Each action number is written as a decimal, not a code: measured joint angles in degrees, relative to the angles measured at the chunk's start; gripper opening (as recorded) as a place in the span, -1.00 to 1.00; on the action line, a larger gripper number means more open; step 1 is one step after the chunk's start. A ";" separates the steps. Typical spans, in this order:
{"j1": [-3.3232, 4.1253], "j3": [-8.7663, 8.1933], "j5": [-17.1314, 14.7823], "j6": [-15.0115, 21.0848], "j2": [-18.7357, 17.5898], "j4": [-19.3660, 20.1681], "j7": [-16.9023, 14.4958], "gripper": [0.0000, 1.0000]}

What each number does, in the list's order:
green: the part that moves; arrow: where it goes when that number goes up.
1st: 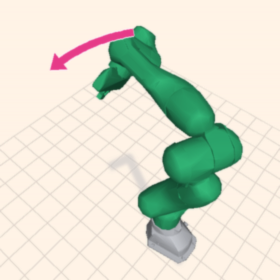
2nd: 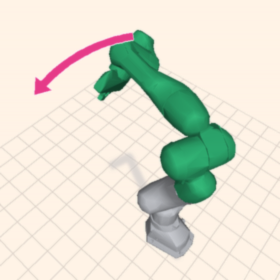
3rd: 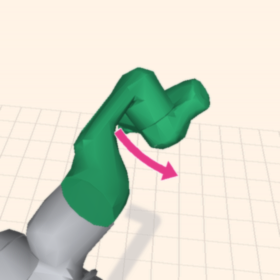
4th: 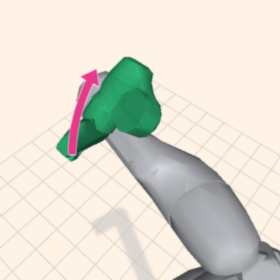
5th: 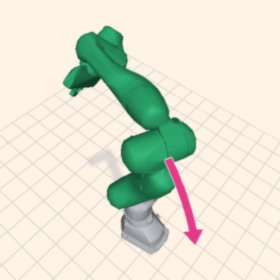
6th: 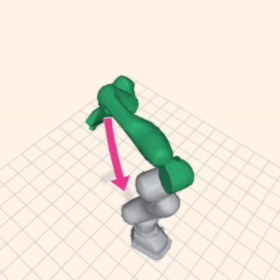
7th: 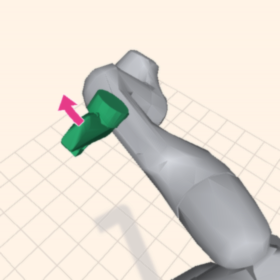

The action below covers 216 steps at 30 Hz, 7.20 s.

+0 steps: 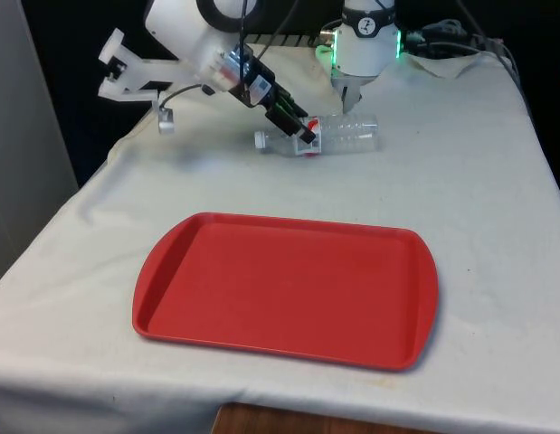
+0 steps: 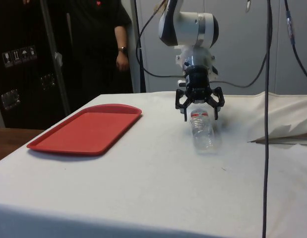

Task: Place the bottle upright on the tray.

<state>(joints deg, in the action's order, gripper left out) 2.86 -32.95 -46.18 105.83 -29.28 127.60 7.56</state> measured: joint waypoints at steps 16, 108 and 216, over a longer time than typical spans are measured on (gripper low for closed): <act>-0.23 -0.11 -1.55 -0.69 -2.46 -0.92 -2.12 1.00; 1.72 -1.32 -1.72 -3.04 4.47 -6.42 7.68 -0.73; 4.81 4.64 3.09 4.18 3.04 -32.37 40.11 -0.73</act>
<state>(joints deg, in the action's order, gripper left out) 7.68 -28.30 -43.09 110.01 -26.24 95.23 47.67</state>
